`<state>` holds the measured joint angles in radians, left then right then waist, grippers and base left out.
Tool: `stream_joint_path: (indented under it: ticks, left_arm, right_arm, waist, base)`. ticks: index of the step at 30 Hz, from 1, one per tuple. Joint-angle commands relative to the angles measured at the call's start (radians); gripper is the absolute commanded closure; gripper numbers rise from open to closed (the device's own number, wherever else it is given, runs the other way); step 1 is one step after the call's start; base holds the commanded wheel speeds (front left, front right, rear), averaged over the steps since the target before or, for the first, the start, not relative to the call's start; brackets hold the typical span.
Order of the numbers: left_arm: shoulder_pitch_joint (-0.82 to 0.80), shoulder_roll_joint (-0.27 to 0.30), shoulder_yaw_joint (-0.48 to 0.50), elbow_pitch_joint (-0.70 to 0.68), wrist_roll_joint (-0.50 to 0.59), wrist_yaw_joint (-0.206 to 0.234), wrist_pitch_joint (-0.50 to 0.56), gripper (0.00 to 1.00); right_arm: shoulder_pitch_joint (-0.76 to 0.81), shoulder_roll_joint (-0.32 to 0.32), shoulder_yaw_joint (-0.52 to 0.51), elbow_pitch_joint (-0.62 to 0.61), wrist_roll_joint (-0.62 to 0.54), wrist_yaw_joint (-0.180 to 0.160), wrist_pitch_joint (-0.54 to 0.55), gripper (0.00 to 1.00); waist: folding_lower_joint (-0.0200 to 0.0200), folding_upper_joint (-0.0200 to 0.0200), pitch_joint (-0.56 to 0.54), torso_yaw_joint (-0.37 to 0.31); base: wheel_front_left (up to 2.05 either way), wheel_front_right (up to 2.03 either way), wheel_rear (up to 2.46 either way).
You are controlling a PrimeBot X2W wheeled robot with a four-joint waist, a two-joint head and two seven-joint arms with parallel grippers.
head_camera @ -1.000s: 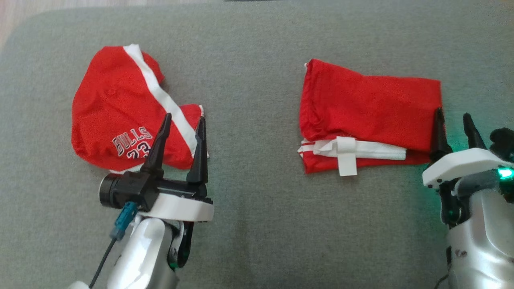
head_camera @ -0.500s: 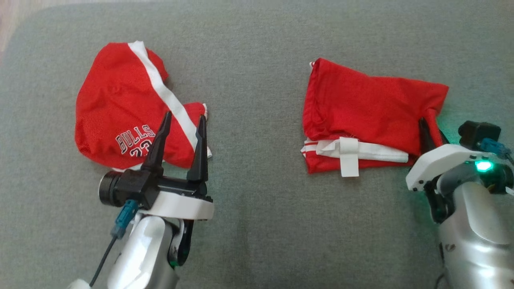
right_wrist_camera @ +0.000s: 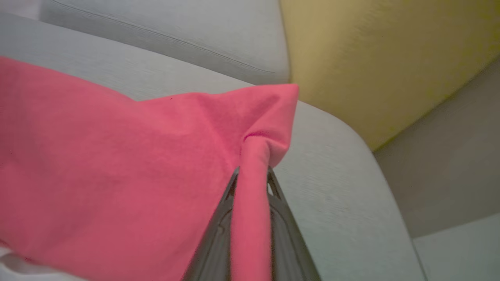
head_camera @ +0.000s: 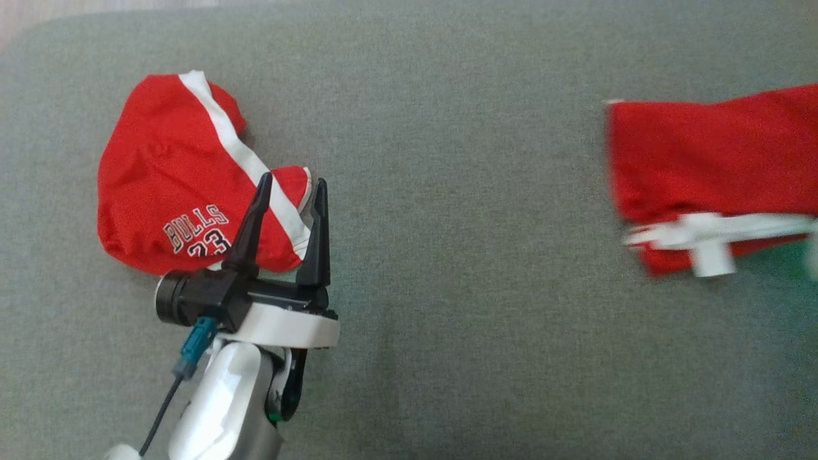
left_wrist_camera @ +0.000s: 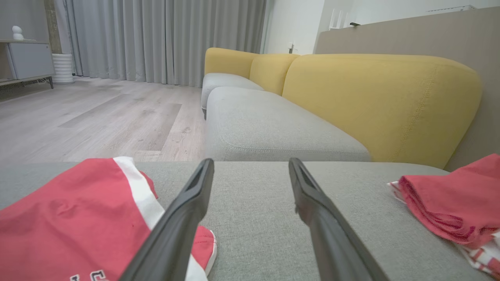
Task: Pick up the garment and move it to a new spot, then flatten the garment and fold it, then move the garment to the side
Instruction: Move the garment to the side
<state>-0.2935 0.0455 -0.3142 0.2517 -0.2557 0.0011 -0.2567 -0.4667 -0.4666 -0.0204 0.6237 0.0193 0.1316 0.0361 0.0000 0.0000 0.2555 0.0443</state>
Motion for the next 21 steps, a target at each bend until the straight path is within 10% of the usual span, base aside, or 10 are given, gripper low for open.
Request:
stream_joint_path:
  ticks: [1,7,17,18,21]
  left_arm:
    - [-0.04,0.005,0.034,-0.033,-0.003,0.006,-0.005,0.0]
    - [-0.065,0.005,0.053,-0.037,0.005,-0.001,-0.005,0.0]
    - [-0.079,0.005,0.066,-0.042,0.01,-0.007,-0.005,0.0]
    - [-0.079,0.005,0.065,-0.041,0.01,-0.007,-0.005,0.0]
    - [-0.072,0.005,0.062,-0.033,0.009,-0.005,-0.005,0.0]
  right_arm:
    - [-0.034,-0.051,-0.005,-0.019,0.004,-0.001,-0.004,1.0]
    - [-0.088,-0.176,-0.101,0.076,-0.037,-0.001,-0.058,1.0]
    - [-0.149,-0.138,-0.206,0.158,-0.141,-0.001,-0.105,1.0]
    - [-0.152,-0.13,-0.214,0.161,-0.15,-0.001,-0.107,0.0]
    - [-0.156,-0.094,-0.242,0.158,-0.174,-0.001,-0.117,0.0]
  waist:
    - [0.0,0.0,0.013,0.003]
    - [0.0,0.0,0.061,0.02]
    - [0.0,0.0,0.087,0.028]
    - [0.0,0.0,0.086,0.027]
    - [0.0,0.0,0.069,0.023]
  base:
    - [0.0,0.0,0.0]
    - [0.0,0.0,0.0]
    - [0.0,0.0,0.0]
    - [0.0,0.0,0.0]
    - [0.0,0.0,0.0]
